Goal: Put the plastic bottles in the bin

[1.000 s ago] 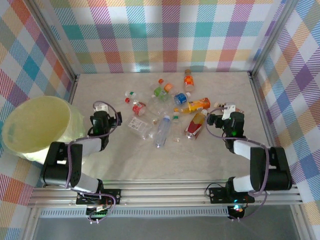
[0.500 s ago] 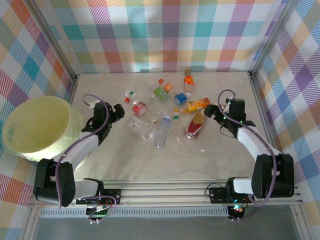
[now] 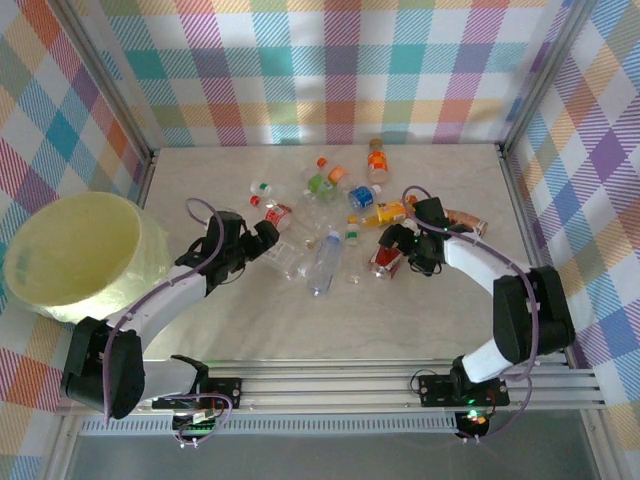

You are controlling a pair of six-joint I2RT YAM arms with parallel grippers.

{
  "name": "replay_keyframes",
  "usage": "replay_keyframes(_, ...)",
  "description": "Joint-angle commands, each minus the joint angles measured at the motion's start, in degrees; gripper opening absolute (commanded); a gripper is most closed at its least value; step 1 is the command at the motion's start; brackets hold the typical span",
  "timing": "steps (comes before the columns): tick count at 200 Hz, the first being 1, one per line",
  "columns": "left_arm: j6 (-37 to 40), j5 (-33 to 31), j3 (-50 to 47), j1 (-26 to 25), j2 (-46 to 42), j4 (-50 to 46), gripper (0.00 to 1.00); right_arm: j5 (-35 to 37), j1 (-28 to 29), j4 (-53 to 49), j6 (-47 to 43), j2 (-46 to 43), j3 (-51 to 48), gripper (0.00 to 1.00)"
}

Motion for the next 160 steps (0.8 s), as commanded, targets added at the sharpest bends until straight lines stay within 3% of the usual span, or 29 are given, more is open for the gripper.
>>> replay_keyframes(1, -2.8, 3.1, -1.0, -1.8, -0.6, 0.5, 1.0, 6.3, 2.3, -4.3, 3.9, 3.1, 2.7, 1.0)
replay_keyframes(51, -3.3, 0.7, -1.9, -4.3, 0.1, 2.2, 1.0, 8.1, 6.6, -5.3, 5.1, 9.0, 6.5, 1.0)
replay_keyframes(98, -2.9, 3.0, -2.2, -4.9, 0.6, 4.5, 1.0, 9.9, 7.7, -4.8, 6.1, 9.8, 4.4, 0.99)
replay_keyframes(130, -2.2, 4.8, -1.5, -6.6, 0.5, 6.1, 1.0, 11.1, 7.9, -2.8, 6.1, 5.0, -0.6, 0.9)
replay_keyframes(160, -2.2, 6.2, 0.3, -8.4, 1.4, 6.9, 1.0, 10.8, 7.9, 0.3, 0.5, 0.8, -4.8, 0.71)
